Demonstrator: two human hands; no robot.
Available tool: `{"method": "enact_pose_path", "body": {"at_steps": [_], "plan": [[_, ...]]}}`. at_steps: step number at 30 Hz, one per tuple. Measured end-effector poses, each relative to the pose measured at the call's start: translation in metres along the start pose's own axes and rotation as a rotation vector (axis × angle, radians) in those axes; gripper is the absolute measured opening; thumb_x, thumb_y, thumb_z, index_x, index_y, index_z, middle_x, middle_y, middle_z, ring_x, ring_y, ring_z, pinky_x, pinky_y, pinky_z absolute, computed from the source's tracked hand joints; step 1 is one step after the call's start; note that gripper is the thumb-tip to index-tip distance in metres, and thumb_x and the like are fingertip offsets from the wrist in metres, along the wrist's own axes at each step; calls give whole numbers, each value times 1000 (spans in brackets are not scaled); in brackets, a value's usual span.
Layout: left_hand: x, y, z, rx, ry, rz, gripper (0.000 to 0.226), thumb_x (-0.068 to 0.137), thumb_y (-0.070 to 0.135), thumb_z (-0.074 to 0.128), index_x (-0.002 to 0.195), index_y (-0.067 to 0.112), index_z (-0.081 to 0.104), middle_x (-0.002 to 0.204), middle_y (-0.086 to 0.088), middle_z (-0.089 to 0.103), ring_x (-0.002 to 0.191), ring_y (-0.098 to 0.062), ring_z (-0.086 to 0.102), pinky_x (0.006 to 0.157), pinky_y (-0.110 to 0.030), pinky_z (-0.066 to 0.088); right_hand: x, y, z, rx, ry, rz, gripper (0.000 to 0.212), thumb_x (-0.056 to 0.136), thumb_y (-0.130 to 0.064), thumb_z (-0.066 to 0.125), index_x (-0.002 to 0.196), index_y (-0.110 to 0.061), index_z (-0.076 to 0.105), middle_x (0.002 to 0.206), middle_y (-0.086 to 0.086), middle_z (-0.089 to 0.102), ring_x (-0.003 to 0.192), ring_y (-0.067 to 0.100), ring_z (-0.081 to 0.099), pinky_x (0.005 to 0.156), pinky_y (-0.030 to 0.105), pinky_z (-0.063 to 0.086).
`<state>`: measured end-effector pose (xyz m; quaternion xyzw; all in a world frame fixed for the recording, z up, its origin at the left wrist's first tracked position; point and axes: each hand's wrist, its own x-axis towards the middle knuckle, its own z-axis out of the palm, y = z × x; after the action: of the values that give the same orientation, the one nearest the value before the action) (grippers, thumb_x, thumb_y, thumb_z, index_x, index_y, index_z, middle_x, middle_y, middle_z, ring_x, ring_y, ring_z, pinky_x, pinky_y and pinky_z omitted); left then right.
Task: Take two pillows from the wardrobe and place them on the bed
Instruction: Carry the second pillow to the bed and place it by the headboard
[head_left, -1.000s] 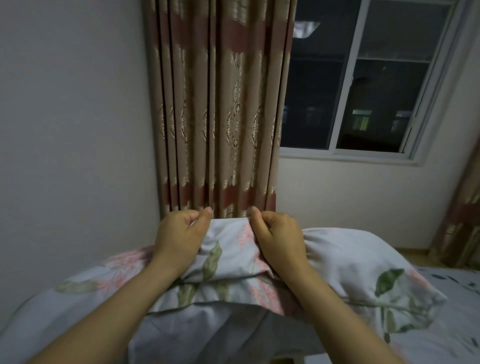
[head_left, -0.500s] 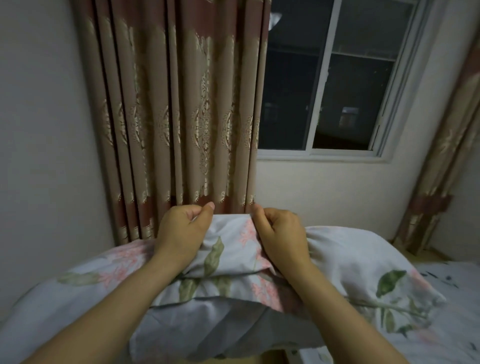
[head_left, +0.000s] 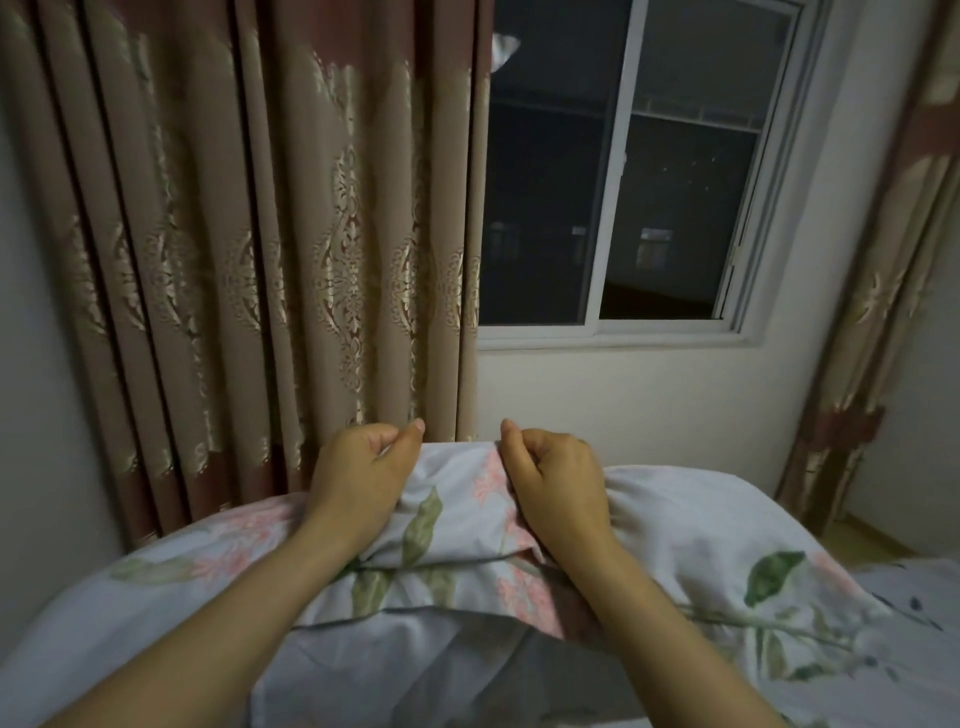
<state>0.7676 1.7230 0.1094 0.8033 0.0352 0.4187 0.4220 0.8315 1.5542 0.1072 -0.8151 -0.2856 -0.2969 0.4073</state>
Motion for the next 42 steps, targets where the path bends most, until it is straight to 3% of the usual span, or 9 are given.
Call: {"method": "enact_pose_path", "body": {"at_steps": [6, 13, 19, 24, 29, 42], "plan": [[72, -41, 54, 2, -36, 4, 51, 80, 44, 52, 44, 14, 31, 39, 4, 22, 41, -10, 23, 46, -30, 22, 66, 55, 35, -23, 19, 30, 53, 89, -43, 39, 44, -17, 27, 39, 0, 37, 43, 20, 39, 49, 33, 30], [157, -104, 102, -101, -90, 41, 53, 84, 36, 56, 44, 17, 27, 40, 4, 20, 42, -7, 22, 46, -29, 22, 133, 99, 93, -86, 48, 66, 54, 91, -40, 41, 44, -18, 28, 39, -1, 38, 42, 20, 39, 50, 36, 36], [249, -160, 141, -167, -169, 47, 48, 78, 45, 51, 46, 14, 33, 43, 4, 21, 42, -10, 23, 49, -30, 25, 202, 126, 144, -194, 108, 111, 57, 94, -36, 45, 43, -21, 25, 38, -4, 34, 40, 15, 34, 48, 31, 25], [311, -184, 181, -253, -209, 124, 55, 88, 24, 59, 43, 17, 28, 43, 2, 22, 41, -8, 25, 42, -22, 22, 250, 158, 173, -267, 169, 168, 57, 95, -33, 46, 44, -21, 23, 38, -4, 30, 40, 11, 31, 46, 31, 24], [357, -214, 243, -279, -322, 114, 54, 89, 30, 58, 43, 15, 33, 45, -4, 27, 45, -13, 28, 49, -30, 28, 284, 209, 188, -352, 202, 229, 55, 93, -39, 41, 45, -18, 25, 39, -2, 34, 41, 15, 35, 51, 31, 24], [454, -230, 413, -332, -433, 153, 53, 89, 29, 57, 44, 13, 33, 45, -5, 25, 43, -12, 26, 48, -29, 26, 379, 357, 186, -421, 281, 314, 56, 95, -34, 46, 44, -20, 26, 39, -4, 33, 40, 12, 33, 48, 31, 24]]}}
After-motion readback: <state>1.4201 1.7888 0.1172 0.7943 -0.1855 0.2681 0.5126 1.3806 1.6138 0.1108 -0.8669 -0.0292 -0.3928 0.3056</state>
